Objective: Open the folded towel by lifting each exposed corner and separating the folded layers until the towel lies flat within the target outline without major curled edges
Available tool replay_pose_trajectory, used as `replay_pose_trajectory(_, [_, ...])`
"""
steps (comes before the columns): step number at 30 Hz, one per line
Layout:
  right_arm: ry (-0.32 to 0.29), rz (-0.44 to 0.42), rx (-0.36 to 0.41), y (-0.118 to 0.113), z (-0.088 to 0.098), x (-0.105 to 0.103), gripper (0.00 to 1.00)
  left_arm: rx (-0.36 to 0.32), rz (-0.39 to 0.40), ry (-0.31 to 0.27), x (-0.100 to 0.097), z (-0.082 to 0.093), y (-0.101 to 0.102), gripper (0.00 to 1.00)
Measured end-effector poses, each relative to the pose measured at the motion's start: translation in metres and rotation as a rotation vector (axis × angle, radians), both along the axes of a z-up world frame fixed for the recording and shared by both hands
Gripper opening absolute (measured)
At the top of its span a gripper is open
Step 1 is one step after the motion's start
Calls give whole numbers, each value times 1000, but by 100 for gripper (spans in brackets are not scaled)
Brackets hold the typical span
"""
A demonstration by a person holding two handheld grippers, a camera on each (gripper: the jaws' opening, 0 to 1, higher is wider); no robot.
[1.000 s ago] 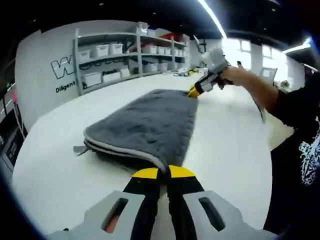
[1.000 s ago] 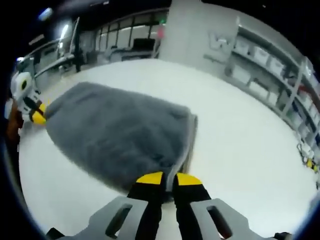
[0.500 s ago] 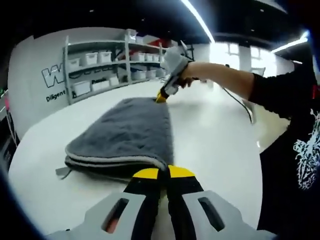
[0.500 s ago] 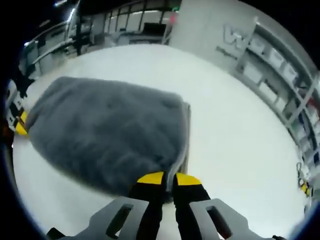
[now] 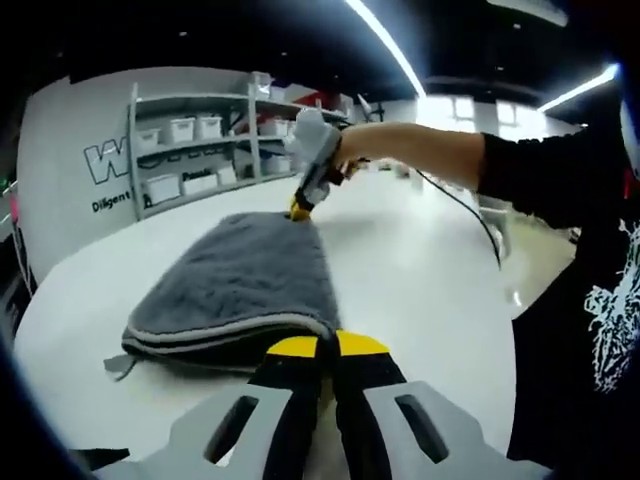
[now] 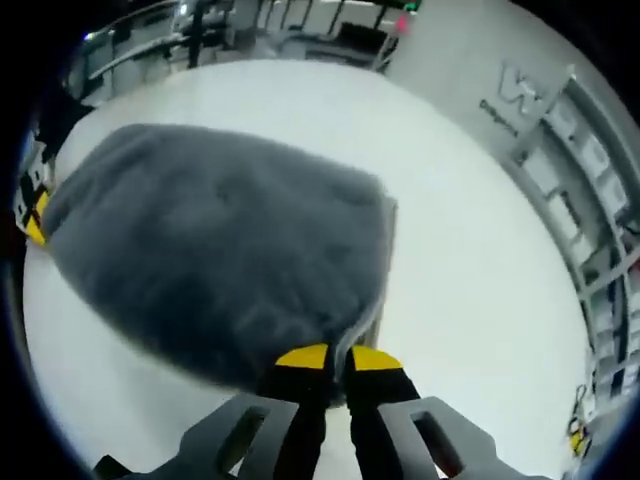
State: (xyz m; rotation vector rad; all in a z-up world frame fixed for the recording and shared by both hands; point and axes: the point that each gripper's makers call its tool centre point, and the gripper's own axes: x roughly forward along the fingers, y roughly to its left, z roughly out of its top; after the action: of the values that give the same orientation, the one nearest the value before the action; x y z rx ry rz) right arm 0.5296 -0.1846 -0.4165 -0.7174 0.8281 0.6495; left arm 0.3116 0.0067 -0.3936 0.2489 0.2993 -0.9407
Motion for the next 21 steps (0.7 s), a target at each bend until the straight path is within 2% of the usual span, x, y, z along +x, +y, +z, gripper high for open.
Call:
replay_pose_trajectory(4, [3, 17, -31, 6, 0, 14, 0, 50, -41, -29, -7, -6, -15, 2])
replay_pose_trajectory(5, [0, 23, -43, 7, 0, 23, 0, 54, -44, -34, -7, -6, -17, 2])
replay_pose_trajectory(10, [-7, 40, -77, 15, 1, 35, 0, 79, -71, -45, -8, -7, -26, 2])
replay_pose_trajectory(21, [-34, 105, -63, 37, 2, 58, 0, 141, -116, -58, -8, -9, -48, 2])
